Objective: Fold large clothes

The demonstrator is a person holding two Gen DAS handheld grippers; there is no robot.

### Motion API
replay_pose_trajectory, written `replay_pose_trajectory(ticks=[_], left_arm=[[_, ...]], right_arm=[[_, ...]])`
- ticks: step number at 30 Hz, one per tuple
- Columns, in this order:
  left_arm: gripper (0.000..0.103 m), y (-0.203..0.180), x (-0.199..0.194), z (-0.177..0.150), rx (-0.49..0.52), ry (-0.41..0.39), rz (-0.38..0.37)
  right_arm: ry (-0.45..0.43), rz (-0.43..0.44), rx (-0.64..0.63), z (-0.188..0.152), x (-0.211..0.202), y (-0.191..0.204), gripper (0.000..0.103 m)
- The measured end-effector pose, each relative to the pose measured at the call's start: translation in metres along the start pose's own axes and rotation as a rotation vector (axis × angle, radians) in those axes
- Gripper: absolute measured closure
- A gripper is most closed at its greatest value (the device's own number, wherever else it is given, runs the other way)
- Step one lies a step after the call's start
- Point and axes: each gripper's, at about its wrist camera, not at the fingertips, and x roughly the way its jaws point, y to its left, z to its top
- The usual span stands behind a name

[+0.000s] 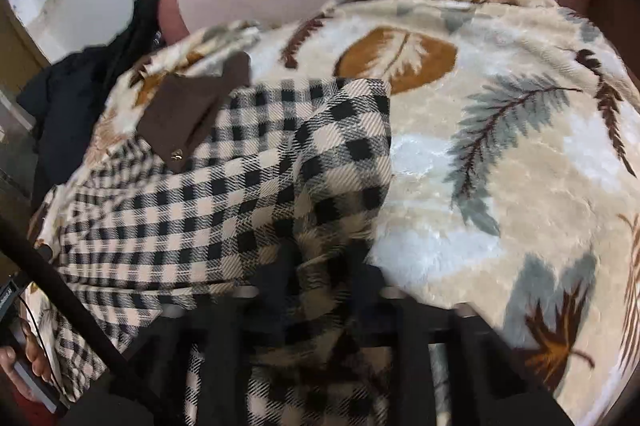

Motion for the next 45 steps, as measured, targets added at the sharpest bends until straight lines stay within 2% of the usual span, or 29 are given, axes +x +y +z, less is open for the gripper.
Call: replay_pose_trajectory(ticks=[3, 4, 6, 8, 11, 14, 15, 16, 18, 19, 22, 26, 28, 31, 36, 39, 41, 45], left_arm=[[0.054, 0.011, 0.010, 0.002, -0.042, 0.022, 0.013], [0.054, 0.014, 0.014, 0.002, -0.056, 0.035, 0.027], [0.054, 0.023, 0.025, 0.000, -0.076, 0.072, 0.079], [0.052, 0.030, 0.037, -0.004, -0.086, 0.113, 0.104], [0.052, 0.030, 0.039, -0.005, -0.076, 0.098, 0.119], [0.050, 0.024, 0.040, -0.008, -0.038, 0.083, 0.151], [0.050, 0.023, 0.041, -0.009, -0.028, 0.076, 0.156], [0.048, 0.022, 0.042, -0.009, -0.021, 0.070, 0.161], [0.047, 0.020, 0.042, -0.010, -0.005, 0.064, 0.171], [0.047, 0.019, 0.042, -0.011, 0.002, 0.061, 0.176], [0.047, 0.015, 0.037, -0.011, 0.017, 0.061, 0.196], [0.047, 0.001, 0.016, -0.013, 0.077, 0.008, 0.203], [0.047, -0.006, 0.008, -0.016, 0.118, 0.000, 0.196], [0.047, -0.006, 0.006, -0.024, 0.124, 0.028, 0.187], [0.046, 0.010, 0.009, -0.043, 0.068, 0.098, 0.159], [0.043, 0.014, -0.001, -0.053, 0.034, 0.111, 0.134], [0.043, 0.014, -0.007, -0.062, 0.045, 0.125, 0.140], [0.043, 0.011, -0.024, -0.078, 0.052, 0.166, 0.131]], right_arm=[[-0.004, -0.138, 0.004, 0.006, 0.004, -0.012, 0.097], [0.004, -0.228, 0.006, 0.006, 0.009, -0.018, 0.102], [0.033, -0.282, 0.011, 0.006, 0.020, -0.026, 0.102], [0.007, -0.264, 0.022, 0.004, 0.013, -0.028, 0.102], [-0.088, -0.244, 0.019, 0.003, -0.014, -0.019, 0.101], [-0.171, -0.153, -0.030, -0.003, -0.042, 0.006, 0.099], [-0.175, -0.111, -0.045, -0.005, -0.045, 0.017, 0.094], [-0.168, -0.073, -0.060, -0.007, -0.043, 0.027, 0.080], [-0.109, -0.020, -0.119, -0.018, -0.033, 0.054, 0.061], [-0.086, -0.021, -0.175, -0.026, -0.025, 0.071, 0.061], [-0.087, -0.089, -0.288, -0.043, -0.010, 0.101, 0.061], [-0.058, -0.169, -0.397, -0.068, 0.011, 0.116, 0.061], [-0.059, -0.185, -0.428, -0.075, 0.007, 0.116, 0.061], [-0.051, -0.161, -0.410, -0.080, -0.012, 0.106, 0.061], [-0.045, -0.119, -0.319, -0.108, -0.046, 0.078, 0.059], [-0.007, -0.099, -0.235, -0.129, -0.055, 0.052, 0.053], [0.039, -0.072, -0.166, -0.149, -0.056, 0.034, 0.050], [0.005, -0.058, -0.144, -0.176, -0.074, 0.028, 0.047]])
